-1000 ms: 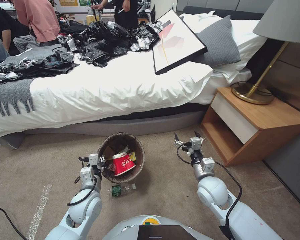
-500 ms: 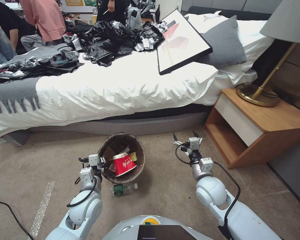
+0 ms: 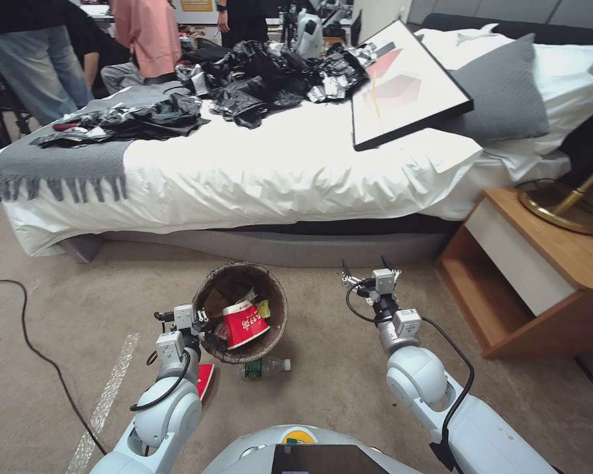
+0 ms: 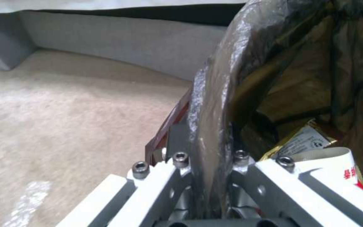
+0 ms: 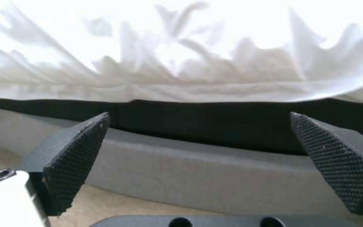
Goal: Pick up the trash bin, then pick up the garbage from the floor and place it into the trash bin.
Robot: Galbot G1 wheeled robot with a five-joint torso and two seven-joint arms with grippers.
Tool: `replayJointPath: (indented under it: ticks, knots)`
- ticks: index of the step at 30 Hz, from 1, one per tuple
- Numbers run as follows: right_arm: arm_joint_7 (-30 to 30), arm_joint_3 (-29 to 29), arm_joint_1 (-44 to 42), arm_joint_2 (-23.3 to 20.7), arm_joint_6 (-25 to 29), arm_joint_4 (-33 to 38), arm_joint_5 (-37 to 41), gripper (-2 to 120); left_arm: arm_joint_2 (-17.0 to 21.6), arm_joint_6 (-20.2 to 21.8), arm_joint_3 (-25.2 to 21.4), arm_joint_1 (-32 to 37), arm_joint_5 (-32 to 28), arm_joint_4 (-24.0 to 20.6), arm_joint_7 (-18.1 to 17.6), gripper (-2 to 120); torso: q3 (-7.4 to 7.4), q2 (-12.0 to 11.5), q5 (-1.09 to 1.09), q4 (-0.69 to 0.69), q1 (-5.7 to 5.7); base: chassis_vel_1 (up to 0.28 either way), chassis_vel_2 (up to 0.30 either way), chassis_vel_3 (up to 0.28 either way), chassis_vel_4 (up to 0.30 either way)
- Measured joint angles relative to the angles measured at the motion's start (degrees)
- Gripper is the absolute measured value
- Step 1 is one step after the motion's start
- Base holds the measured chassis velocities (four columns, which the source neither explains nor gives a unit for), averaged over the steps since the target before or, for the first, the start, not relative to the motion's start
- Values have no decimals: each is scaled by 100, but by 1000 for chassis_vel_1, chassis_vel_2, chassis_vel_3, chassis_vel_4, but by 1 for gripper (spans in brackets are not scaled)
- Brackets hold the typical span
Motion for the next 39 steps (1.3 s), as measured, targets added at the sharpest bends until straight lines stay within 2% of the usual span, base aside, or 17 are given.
replayJointPath:
  ticks: [39]
  knots:
    - [53, -75, 177, 38, -25, -147, 49, 100, -58, 8, -59, 9, 38, -27, 8, 0, 0, 0, 0, -2, 0, 78, 74, 77, 76]
